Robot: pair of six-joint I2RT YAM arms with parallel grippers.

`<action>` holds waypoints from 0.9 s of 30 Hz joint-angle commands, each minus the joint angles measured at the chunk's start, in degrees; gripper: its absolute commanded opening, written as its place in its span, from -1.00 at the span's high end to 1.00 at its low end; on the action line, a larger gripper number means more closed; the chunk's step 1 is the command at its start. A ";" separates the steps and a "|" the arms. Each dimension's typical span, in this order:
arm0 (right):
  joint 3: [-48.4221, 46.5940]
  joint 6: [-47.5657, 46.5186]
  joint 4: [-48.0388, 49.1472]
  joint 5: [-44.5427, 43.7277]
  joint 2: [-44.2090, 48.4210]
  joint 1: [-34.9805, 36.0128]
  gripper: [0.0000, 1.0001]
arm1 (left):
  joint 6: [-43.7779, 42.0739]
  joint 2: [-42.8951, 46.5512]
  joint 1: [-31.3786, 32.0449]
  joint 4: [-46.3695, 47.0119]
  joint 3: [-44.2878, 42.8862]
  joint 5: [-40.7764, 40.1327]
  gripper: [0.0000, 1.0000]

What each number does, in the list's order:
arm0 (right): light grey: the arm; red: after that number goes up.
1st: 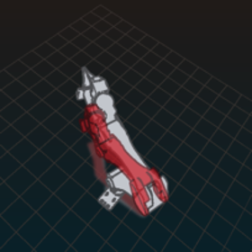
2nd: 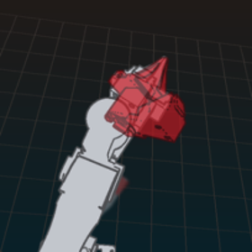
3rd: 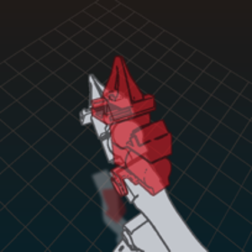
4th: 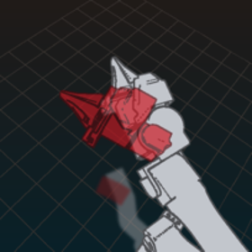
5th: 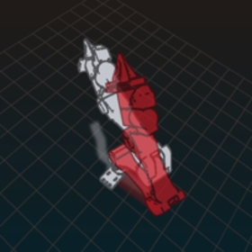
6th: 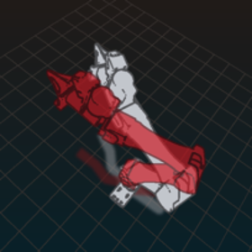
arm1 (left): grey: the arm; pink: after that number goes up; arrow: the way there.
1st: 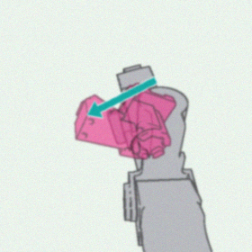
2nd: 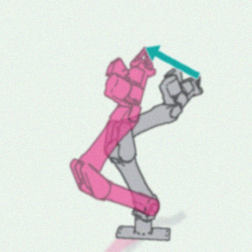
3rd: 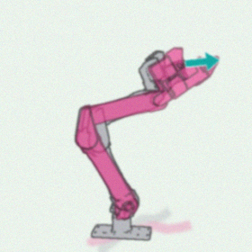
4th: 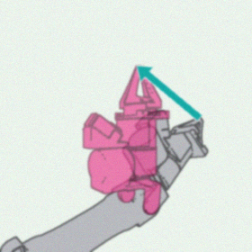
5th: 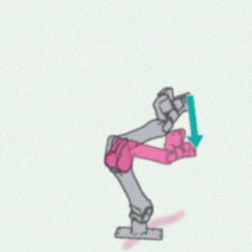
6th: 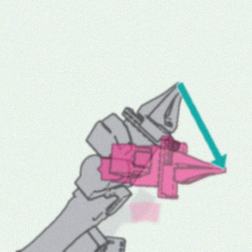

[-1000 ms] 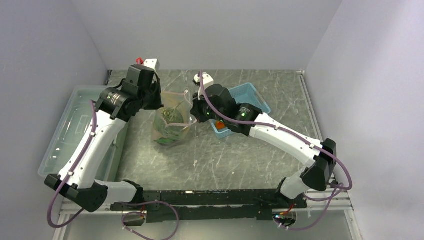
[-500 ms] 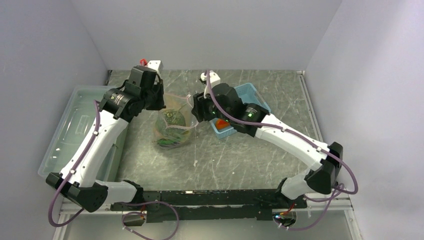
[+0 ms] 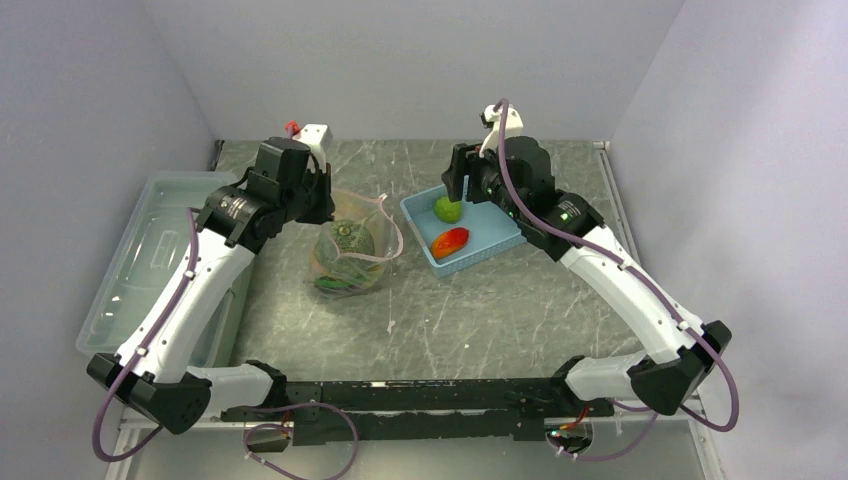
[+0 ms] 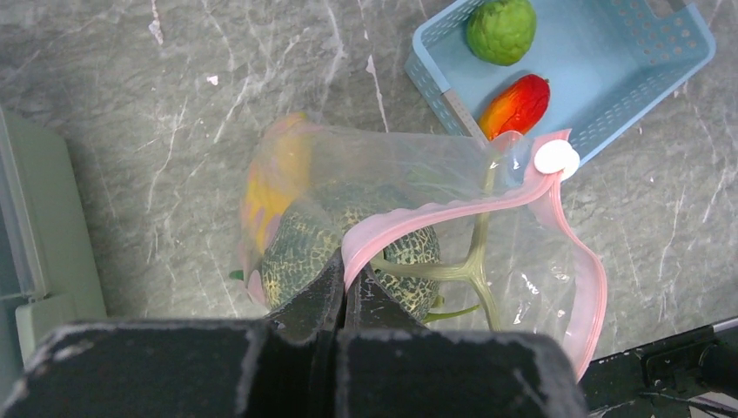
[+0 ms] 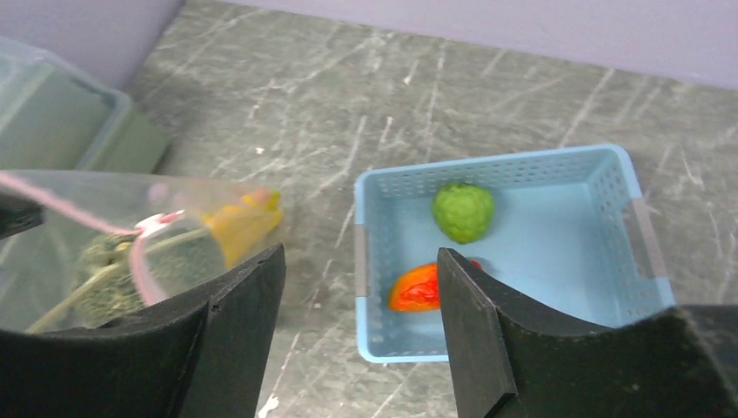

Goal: Place the food in the zip-top bag and seal the zipper
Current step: Pick up the fake fruit from the bin.

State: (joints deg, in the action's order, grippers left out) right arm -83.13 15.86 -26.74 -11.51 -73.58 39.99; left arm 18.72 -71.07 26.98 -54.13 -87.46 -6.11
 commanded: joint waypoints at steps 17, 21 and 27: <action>0.15 -2.37 4.53 8.51 -20.33 -11.93 -0.64 | -4.72 6.01 0.00 10.99 7.23 9.74 1.00; -1.96 -1.99 5.05 11.10 -26.10 -13.47 -0.66 | -4.83 6.66 0.00 11.60 8.35 10.53 1.00; -7.32 -2.28 4.99 11.24 -35.79 -14.27 -0.76 | -4.99 7.40 -0.04 12.55 10.27 12.04 1.00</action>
State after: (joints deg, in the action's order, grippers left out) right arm -85.60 14.31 -24.08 -1.43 -105.93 26.24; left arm 15.29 -65.36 26.98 -45.52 -77.91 3.73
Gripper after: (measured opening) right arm 0.871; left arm 0.011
